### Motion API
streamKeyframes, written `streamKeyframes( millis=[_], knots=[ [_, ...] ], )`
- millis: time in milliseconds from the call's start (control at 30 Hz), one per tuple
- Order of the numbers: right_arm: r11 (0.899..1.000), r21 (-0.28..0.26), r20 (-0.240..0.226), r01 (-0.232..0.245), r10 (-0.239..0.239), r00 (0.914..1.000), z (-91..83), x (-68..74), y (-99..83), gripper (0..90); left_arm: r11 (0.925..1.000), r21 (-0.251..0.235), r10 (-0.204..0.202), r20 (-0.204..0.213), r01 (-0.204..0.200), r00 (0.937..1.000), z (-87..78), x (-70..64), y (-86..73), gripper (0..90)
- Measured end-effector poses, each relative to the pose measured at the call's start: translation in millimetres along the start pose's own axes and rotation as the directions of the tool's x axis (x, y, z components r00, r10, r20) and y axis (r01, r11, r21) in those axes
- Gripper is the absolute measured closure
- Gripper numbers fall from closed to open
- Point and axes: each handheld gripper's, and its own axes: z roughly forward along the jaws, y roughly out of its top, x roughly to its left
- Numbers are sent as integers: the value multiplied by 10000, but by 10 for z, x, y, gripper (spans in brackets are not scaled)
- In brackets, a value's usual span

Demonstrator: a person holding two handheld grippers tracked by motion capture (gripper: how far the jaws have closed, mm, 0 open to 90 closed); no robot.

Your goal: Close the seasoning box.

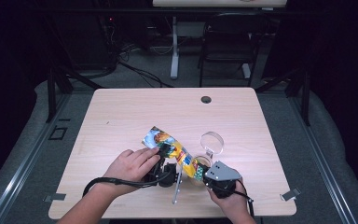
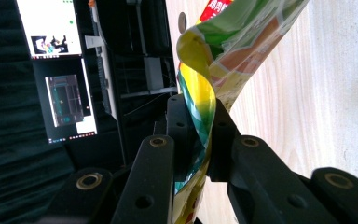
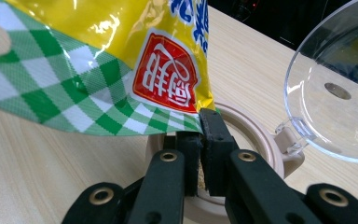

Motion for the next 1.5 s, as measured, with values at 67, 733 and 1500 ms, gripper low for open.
streamKeyframes(
  millis=[67,733,1500],
  knots=[
    [10000,14,30,4,-4,10000,-3,2,2,870,9999,-40,-145,36,145,9999,5,-8,-14,832],
    [9999,-169,50,3,-3,10000,-14,17,21,868,9941,-138,-1065,416,1072,9934,52,-72,-117,835],
    [9996,-260,95,51,-49,9999,-25,14,42,862,9855,-225,-1666,542,1680,9845,88,-162,-193,839]
  ],
)
